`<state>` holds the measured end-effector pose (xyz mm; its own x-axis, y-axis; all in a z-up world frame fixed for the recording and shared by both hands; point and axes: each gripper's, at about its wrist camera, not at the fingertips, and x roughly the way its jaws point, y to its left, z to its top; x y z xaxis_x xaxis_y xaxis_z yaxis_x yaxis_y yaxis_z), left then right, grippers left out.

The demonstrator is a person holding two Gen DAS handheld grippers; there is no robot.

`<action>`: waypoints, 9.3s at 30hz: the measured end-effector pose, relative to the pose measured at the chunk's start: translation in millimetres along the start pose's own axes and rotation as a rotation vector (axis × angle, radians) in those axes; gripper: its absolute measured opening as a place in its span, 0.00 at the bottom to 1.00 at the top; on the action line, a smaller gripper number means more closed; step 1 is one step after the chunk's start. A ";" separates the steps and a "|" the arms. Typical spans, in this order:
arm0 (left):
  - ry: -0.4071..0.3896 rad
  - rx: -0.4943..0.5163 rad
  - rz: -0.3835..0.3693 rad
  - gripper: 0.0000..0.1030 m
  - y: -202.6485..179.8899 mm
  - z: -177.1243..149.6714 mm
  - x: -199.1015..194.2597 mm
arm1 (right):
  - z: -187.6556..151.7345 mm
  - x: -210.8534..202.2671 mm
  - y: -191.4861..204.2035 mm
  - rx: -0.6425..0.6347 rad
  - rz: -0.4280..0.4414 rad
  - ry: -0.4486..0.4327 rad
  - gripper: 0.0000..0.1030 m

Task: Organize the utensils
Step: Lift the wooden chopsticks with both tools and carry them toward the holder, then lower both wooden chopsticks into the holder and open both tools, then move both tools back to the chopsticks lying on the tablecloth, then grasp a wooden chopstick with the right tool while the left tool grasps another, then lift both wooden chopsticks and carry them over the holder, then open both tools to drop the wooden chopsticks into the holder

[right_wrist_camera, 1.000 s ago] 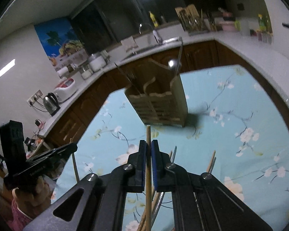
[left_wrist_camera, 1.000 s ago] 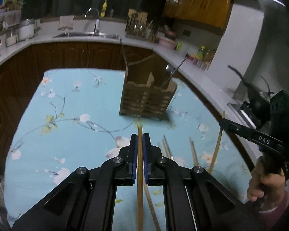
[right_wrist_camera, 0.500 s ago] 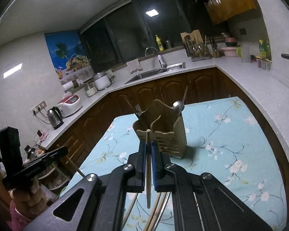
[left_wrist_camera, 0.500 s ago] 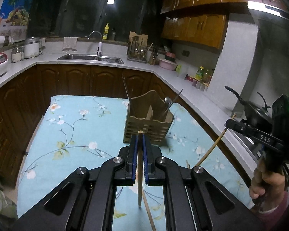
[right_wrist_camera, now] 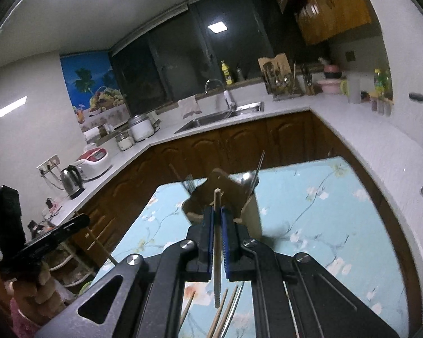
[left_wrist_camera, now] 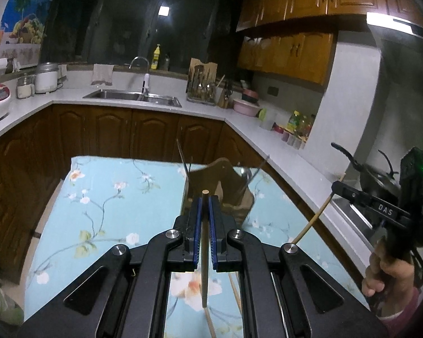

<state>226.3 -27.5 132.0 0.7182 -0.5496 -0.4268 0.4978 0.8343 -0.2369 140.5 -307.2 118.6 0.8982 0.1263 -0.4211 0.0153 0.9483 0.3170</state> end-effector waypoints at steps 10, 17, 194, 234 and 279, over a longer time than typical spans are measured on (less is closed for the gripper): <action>-0.174 0.022 0.029 0.04 -5.3 76.1 26.2 | 62.0 23.6 -14.9 0.051 -0.034 -0.139 0.05; -0.264 -0.014 0.041 0.04 2.2 112.5 69.3 | 95.5 45.6 -23.7 0.071 -0.061 -0.220 0.05; 0.287 -0.080 -0.071 0.04 -7.7 -103.8 22.8 | -95.8 -1.1 -9.2 0.076 0.079 0.169 0.05; -0.081 -0.009 0.001 0.05 -3.3 59.6 25.0 | 38.7 17.5 -12.3 0.028 -0.008 -0.164 0.05; 0.033 -0.090 0.043 0.17 21.2 31.0 179.9 | 17.8 128.0 -50.7 0.129 -0.099 -0.118 0.40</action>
<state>381.1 -110.0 77.2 0.7208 -0.5130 -0.4661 0.4200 0.8583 -0.2949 262.5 -344.3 63.7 0.9346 -0.0081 -0.3556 0.1556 0.9083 0.3882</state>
